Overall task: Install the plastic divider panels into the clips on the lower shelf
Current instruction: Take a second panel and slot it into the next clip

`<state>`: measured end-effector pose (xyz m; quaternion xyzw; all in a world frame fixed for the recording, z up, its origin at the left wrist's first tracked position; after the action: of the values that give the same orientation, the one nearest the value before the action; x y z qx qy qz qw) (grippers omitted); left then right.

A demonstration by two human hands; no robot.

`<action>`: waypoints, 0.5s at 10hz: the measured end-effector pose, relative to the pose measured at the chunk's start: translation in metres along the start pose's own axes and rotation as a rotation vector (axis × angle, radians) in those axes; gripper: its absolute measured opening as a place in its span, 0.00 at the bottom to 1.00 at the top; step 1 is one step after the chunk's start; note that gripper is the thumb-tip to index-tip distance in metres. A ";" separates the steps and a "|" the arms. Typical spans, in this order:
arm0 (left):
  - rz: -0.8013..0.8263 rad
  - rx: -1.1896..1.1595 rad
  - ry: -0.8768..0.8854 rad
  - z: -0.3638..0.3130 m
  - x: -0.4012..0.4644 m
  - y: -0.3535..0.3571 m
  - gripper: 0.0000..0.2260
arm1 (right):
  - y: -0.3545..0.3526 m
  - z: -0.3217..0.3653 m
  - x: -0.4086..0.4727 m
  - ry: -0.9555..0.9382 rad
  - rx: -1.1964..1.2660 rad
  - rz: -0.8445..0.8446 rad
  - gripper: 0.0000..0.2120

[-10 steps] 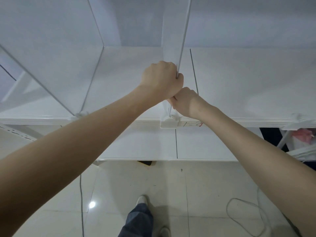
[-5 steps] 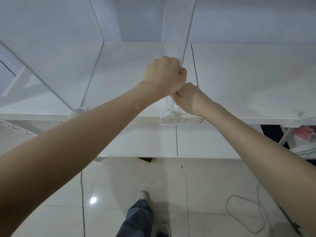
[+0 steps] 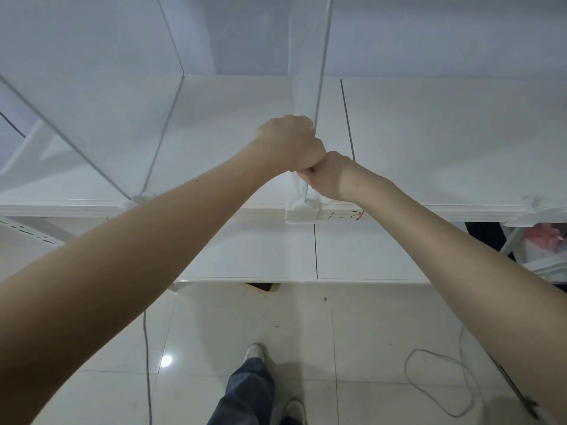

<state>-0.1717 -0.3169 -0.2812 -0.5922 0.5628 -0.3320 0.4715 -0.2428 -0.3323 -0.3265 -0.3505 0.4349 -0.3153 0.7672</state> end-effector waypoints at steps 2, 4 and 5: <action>0.024 -0.062 0.003 -0.006 0.000 0.003 0.05 | 0.012 -0.007 0.007 0.068 0.019 0.125 0.16; -0.002 -0.067 0.021 -0.013 0.005 0.009 0.04 | 0.015 -0.012 0.012 0.116 0.050 0.157 0.17; -0.026 -0.051 0.017 -0.017 0.008 0.013 0.10 | 0.012 -0.018 0.015 0.102 0.058 0.126 0.19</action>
<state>-0.1905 -0.3272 -0.2892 -0.6087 0.5672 -0.3286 0.4469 -0.2499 -0.3422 -0.3499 -0.2835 0.4854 -0.2963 0.7722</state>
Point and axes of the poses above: each hand's wrist, its own x-axis towards the middle knuckle, its own y-axis out of the palm, z = x × y, the point moved 7 cm from there along x, towards the middle knuckle, and after that the axes turned 11 degrees about y, right-handed, at the moved point
